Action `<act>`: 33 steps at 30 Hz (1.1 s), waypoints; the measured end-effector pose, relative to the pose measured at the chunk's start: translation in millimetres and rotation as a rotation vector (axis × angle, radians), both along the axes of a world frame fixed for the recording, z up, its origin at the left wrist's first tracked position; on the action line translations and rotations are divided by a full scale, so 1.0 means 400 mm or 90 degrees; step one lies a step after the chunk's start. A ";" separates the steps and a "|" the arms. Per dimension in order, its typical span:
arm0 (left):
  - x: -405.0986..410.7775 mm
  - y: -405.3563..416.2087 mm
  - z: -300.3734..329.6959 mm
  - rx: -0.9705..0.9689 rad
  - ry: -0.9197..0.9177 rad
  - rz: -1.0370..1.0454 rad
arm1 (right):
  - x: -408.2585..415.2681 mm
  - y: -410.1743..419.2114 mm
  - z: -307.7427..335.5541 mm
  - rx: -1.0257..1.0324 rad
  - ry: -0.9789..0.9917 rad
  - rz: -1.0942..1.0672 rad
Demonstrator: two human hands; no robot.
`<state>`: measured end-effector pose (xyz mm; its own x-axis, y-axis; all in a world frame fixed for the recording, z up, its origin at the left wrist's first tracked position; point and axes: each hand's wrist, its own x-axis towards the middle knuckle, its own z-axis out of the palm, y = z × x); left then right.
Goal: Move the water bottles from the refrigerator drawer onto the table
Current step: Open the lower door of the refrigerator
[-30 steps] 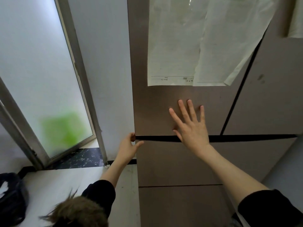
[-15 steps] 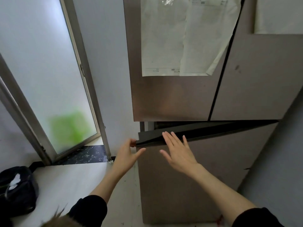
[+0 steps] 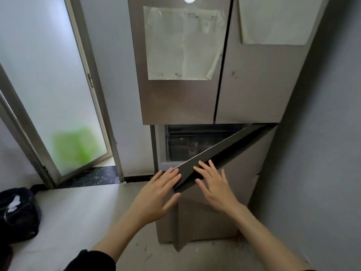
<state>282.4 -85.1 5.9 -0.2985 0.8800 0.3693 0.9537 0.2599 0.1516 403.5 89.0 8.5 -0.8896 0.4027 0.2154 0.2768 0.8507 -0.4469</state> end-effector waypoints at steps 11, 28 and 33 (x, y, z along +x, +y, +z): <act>0.281 0.052 0.035 0.012 0.042 -0.270 | 0.352 0.005 0.008 -0.044 0.052 -0.138; 0.594 0.286 0.045 -0.142 0.060 -0.420 | 0.760 0.132 0.116 0.086 -0.243 -0.400; 0.490 0.300 0.061 -0.129 0.064 -0.306 | 0.709 0.135 0.120 0.114 -0.220 -0.355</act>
